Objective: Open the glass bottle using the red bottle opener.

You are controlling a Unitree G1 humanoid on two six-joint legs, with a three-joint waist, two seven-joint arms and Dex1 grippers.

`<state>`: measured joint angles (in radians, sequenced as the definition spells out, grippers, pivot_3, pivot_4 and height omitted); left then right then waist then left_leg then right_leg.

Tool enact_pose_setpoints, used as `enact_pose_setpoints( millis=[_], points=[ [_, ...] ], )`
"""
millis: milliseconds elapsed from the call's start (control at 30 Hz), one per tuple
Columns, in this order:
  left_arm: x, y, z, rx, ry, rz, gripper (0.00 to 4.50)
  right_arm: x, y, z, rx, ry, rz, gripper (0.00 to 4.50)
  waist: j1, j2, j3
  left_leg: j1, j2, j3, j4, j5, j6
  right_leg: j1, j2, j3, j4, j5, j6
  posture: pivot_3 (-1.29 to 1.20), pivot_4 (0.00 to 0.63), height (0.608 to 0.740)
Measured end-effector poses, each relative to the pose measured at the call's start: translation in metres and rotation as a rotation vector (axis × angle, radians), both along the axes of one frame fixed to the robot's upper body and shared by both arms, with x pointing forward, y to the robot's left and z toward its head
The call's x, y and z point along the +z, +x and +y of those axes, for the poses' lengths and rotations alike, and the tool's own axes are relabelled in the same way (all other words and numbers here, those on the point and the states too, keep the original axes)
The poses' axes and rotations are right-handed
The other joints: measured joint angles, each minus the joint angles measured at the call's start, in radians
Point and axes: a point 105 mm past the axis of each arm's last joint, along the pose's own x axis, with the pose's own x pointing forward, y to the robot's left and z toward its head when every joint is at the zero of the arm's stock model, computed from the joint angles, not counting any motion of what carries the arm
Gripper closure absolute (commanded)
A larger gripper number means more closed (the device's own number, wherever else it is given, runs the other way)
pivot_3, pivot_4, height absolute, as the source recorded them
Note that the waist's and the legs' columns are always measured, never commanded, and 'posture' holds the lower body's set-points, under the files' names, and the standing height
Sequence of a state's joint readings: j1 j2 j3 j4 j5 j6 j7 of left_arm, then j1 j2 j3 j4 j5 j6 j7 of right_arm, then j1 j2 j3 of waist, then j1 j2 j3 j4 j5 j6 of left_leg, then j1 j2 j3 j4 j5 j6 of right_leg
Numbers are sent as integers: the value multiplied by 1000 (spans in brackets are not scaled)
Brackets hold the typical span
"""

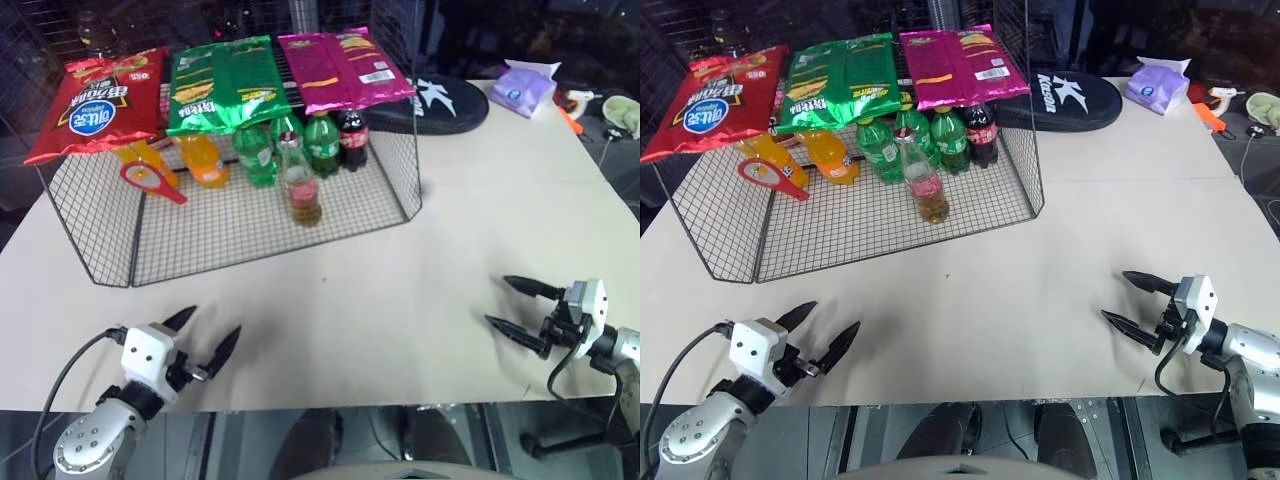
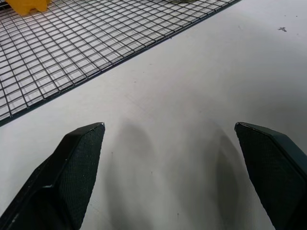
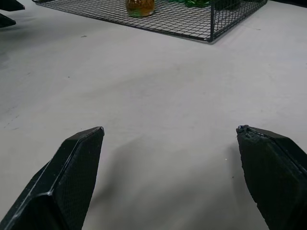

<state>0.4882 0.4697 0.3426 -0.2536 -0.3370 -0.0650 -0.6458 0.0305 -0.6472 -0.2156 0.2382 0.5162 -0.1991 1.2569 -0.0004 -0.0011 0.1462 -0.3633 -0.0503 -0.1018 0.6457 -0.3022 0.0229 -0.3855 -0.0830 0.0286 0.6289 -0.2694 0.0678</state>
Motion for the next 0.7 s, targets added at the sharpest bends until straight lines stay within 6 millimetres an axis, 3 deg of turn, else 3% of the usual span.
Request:
enact_pose_setpoints(
  millis=[200,333,467,533,600,700],
  points=[
    [4,11,1,49,-45,-25,0,2,-3,7,31,-17,-13,40,0,0,0,0,0,0,3,0,0,0,0,-1,4,0,0,0,150,740],
    [24,35,12,152,-108,-99,0,13,-6,33,108,10,-55,40,6,0,0,1,0,-1,7,0,0,0,1,-1,10,0,0,0,150,740],
    [74,65,32,249,-82,-273,0,41,-4,74,177,145,-118,40,7,-1,0,2,0,-1,8,1,-2,-1,2,-2,14,0,0,0,150,740],
    [84,74,36,271,-87,-304,0,46,-3,83,190,170,-128,40,8,-1,0,2,-1,-1,8,1,-2,-1,2,-3,15,0,0,0,150,740],
    [103,94,46,323,-117,-349,0,57,-2,107,238,227,-161,40,11,-1,0,1,-1,-2,9,2,-4,-3,5,-4,16,0,0,0,150,740],
    [111,103,50,333,-137,-354,0,64,1,114,236,248,-178,40,11,-1,-1,0,-2,-1,10,2,-4,-4,5,-3,16,0,0,0,150,740]
  ],
)
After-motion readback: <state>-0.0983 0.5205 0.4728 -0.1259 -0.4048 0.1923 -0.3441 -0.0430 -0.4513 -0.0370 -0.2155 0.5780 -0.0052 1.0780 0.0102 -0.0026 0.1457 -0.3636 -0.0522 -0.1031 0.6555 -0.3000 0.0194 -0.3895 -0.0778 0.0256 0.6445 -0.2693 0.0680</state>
